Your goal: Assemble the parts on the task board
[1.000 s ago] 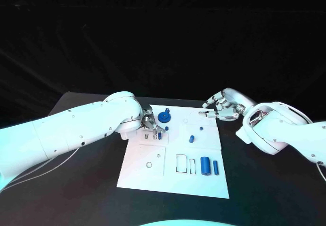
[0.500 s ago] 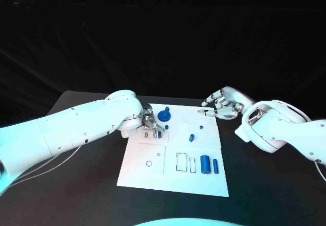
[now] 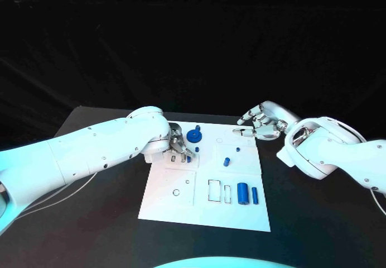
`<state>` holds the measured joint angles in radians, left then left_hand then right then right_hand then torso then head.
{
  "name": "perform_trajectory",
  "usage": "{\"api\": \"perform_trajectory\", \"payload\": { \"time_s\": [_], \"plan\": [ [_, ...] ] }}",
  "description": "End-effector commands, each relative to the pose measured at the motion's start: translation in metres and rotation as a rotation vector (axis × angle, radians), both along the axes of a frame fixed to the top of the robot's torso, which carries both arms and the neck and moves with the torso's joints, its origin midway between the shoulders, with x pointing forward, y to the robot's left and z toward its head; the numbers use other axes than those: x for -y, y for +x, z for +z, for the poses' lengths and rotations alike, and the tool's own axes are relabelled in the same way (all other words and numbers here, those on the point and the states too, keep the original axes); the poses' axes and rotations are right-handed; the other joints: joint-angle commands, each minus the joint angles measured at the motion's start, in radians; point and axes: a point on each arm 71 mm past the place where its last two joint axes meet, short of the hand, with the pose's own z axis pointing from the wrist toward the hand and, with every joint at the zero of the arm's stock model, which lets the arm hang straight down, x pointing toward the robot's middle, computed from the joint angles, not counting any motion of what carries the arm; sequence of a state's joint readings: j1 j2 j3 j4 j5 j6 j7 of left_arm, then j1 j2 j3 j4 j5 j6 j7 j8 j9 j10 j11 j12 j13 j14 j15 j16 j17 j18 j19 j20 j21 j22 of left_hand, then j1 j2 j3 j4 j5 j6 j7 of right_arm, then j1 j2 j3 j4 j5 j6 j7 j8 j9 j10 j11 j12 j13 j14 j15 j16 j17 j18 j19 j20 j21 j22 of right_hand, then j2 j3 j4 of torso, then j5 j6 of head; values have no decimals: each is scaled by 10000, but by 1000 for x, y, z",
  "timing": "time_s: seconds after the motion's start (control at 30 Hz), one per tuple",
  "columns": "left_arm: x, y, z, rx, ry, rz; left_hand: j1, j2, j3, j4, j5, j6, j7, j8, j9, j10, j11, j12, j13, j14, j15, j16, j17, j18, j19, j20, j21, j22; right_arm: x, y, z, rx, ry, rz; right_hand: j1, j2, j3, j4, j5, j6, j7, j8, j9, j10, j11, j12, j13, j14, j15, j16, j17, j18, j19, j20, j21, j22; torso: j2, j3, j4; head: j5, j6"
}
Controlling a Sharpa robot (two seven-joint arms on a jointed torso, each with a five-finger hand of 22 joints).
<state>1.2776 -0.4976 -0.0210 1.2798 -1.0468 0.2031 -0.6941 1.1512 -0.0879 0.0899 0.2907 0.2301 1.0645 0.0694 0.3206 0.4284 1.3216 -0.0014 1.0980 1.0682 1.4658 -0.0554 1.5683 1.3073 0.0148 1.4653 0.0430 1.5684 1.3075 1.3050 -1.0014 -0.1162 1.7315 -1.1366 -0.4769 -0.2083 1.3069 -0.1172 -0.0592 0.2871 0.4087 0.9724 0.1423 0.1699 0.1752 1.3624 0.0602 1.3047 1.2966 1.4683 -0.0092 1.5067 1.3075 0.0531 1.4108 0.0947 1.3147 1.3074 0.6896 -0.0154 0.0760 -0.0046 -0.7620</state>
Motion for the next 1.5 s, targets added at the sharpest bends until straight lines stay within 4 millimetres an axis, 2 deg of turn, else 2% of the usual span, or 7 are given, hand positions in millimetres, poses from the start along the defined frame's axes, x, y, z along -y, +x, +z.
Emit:
{"api": "perform_trajectory", "payload": {
  "time_s": [0.03,0.47,0.67,0.83,1.03,1.2,1.5],
  "plan": [
    [3,-1,0,-149,-68,-216,72,82,-22,-13,-2,-73,4,57,21,-46,-8,41,19,1050,-46,25,2635,-148,1054,-19,24,2633,-1,0,0,29,-114,79,-9,92,-67,4,56,7,-78,62,14,-10,-72,-56,-13,695,-81,-37,1309,138,-35,-29,-55,701,-9,7,6,-25,-21],
    [6,-2,0,-106,-332,-175,516,318,146,-27,13,-142,-18,145,247,-57,-28,33,60,1050,-61,25,2635,-148,1054,-24,24,2633,-2,1,-2,-31,-148,84,-12,107,-73,9,66,7,-78,69,14,-14,-73,-62,-19,689,-83,-50,1288,141,-41,-30,-69,692,-8,9,26,-44,-58],
    [6,-2,0,-195,-506,-133,1367,544,705,-233,53,-251,-81,202,441,-92,-91,-28,61,1050,-115,25,2635,-148,1054,-51,24,2633,-2,1,-2,-60,-166,83,-12,115,-75,10,71,7,-79,73,14,-15,-74,-64,-22,688,-83,-52,1284,142,-44,-31,-75,689,-7,5,36,-52,-74],
    [6,-2,0,-262,-678,-76,2136,580,1398,-555,78,-327,-128,271,615,-134,-138,-122,31,1050,-161,25,2635,-148,1054,-88,24,2633,-2,1,-3,-92,-185,75,-12,119,-76,11,73,8,-79,74,14,-15,-74,-65,-23,688,-83,-54,1282,143,-44,-31,-77,688,-8,5,43,-55,-96],
    [4,-2,0,-357,-933,40,2540,67,3413,-773,83,-611,-130,782,1537,19,-176,-161,101,1050,-176,25,2635,-145,1045,-140,18,2618,-2,2,-3,-129,-206,67,1,139,-83,7,107,2,-80,82,13,-22,-76,-75,-34,685,-86,-61,1272,145,-48,-33,-89,682,-13,-1,40,-50,-115],
    [1,-3,0,-470,-1196,269,2249,-375,5058,-1005,58,-820,-61,1101,2216,88,-131,-178,144,1050,-137,25,2635,-142,1038,-116,12,2607,-1,2,-4,-140,-217,53,1,139,-83,7,107,2,-80,82,13,-22,-76,-75,-34,685,-86,-61,1272,145,-48,-33,-89,682,-20,3,57,-59,-113],
    [-9,-5,2,-489,-1682,786,1889,-689,5888,-1413,30,-903,-87,1264,2667,186,-139,-93,260,1050,-151,25,2635,-144,1044,-111,17,2617,1,2,-4,-142,-233,-1,6,145,-87,5,122,-1,-81,86,12,-16,-76,-69,-28,686,-86,-60,1276,143,-43,-34,-86,686,-24,5,80,-38,-101]
  ]
}}
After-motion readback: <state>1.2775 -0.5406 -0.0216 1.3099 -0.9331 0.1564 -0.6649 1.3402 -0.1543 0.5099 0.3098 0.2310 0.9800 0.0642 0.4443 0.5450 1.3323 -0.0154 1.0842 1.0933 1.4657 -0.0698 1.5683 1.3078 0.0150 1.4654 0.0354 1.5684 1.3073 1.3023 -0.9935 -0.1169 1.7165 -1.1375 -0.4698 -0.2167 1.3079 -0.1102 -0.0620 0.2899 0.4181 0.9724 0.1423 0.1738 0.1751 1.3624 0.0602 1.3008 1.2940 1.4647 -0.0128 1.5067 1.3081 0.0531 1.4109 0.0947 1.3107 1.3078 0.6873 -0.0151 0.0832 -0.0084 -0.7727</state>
